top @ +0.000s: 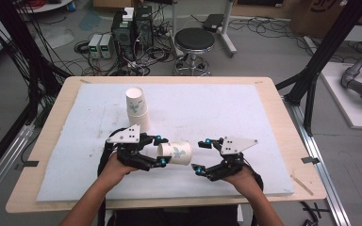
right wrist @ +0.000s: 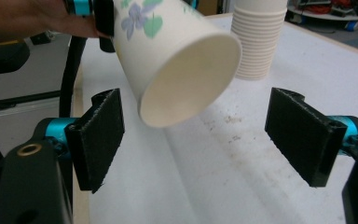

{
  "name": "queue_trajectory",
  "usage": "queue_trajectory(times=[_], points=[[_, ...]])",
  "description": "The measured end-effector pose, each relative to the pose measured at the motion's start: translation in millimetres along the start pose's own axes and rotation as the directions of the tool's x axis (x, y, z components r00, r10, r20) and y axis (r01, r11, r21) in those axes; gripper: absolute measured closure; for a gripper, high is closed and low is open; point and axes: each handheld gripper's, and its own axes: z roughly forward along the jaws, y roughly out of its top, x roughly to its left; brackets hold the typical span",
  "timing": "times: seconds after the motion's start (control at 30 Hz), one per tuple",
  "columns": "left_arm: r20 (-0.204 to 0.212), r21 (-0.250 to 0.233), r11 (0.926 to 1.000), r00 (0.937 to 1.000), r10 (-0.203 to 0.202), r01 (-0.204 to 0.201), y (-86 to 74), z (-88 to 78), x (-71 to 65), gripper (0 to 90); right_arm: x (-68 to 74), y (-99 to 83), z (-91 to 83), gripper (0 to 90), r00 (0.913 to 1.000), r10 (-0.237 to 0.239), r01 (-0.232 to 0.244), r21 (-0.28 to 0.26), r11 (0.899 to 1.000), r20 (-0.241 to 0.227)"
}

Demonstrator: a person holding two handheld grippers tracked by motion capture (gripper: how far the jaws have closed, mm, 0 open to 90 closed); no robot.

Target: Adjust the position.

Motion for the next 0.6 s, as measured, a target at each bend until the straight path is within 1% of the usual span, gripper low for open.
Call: queue_trajectory(times=[0.03, 0.1, 0.2, 0.27, 0.3, 0.33, 0.37, 0.4, 0.43, 0.47, 0.53, 0.57, 0.6], points=[[0.002, -0.003, 1.0000, 1.0000, 0.001, -0.001, 0.0, -0.3, 0.0, 37.0, -1.3, -3.9, 1.2, 20.2, 0.9999, 0.013, -0.013, 0.003, 1.000, -0.008], [0.003, -0.010, 0.9999, 1.0000, 0.004, -0.004, 0.1, -0.5, -0.5, 37.0, -1.8, -5.1, 2.0, 20.2, 0.9998, 0.014, -0.014, 0.007, 1.000, -0.011], [0.014, -0.017, 0.9998, 0.9999, 0.009, -0.009, -0.2, -0.4, -1.4, 37.0, -1.4, -5.8, 3.9, 20.2, 0.9996, 0.013, -0.013, 0.006, 1.000, -0.026], [0.033, -0.029, 0.9996, 0.9994, 0.007, -0.006, -0.4, 0.4, -2.2, 37.0, -0.3, -4.8, 5.6, 20.2, 0.9989, 0.014, -0.014, 0.001, 1.000, -0.045], [0.046, -0.033, 0.9994, 0.9989, 0.010, -0.008, -0.4, 1.8, -3.1, 37.0, 1.1, -3.4, 9.0, 20.2, 0.9979, 0.010, -0.011, -0.006, 1.000, -0.063], [0.046, -0.033, 0.9994, 0.9989, 0.010, -0.008, -0.4, 1.8, -3.1, 37.0, 1.1, -3.4, 9.0, 20.2, 0.9979, 0.010, -0.011, -0.006, 1.000, -0.063], [0.055, -0.034, 0.9994, 0.9984, 0.011, -0.009, -0.5, 2.3, -3.2, 37.0, 2.7, -1.9, 13.0, 20.2, 0.9961, 0.009, -0.010, -0.013, 1.000, -0.087], [0.065, -0.034, 0.9994, 0.9978, 0.013, -0.011, -0.5, 2.8, -3.4, 37.0, 2.7, -1.9, 13.0, 20.2, 0.9961, 0.009, -0.010, -0.013, 1.000, -0.087], [0.070, -0.037, 0.9993, 0.9975, 0.009, -0.006, -0.7, 3.7, -4.2, 37.0, 3.9, -1.2, 14.5, 20.2, 0.9948, 0.014, -0.016, -0.014, 1.000, -0.101], [0.083, -0.041, 0.9991, 0.9965, 0.009, -0.006, -1.1, 4.4, -4.5, 37.0, 3.7, -0.1, 16.9, 20.2, 0.9932, 0.009, -0.013, -0.031, 0.999, -0.116], [0.088, -0.046, 0.9990, 0.9961, 0.008, -0.004, -1.1, 4.0, -4.6, 37.0, 3.7, 0.3, 17.3, 20.1, 0.9925, 0.015, -0.019, -0.035, 0.999, -0.121], [0.096, -0.056, 0.9984, 0.9954, 0.004, 0.002, -1.3, 3.9, -4.8, 37.0, 4.0, 0.5, 17.0, 20.1, 0.9914, 0.023, -0.029, -0.041, 0.999, -0.129], [0.102, -0.062, 0.9981, 0.9947, 0.004, 0.002, -1.3, 3.7, -4.9, 37.0, 3.3, 0.5, 16.4, 20.3, 0.9903, 0.021, -0.028, -0.052, 0.998, -0.138]])
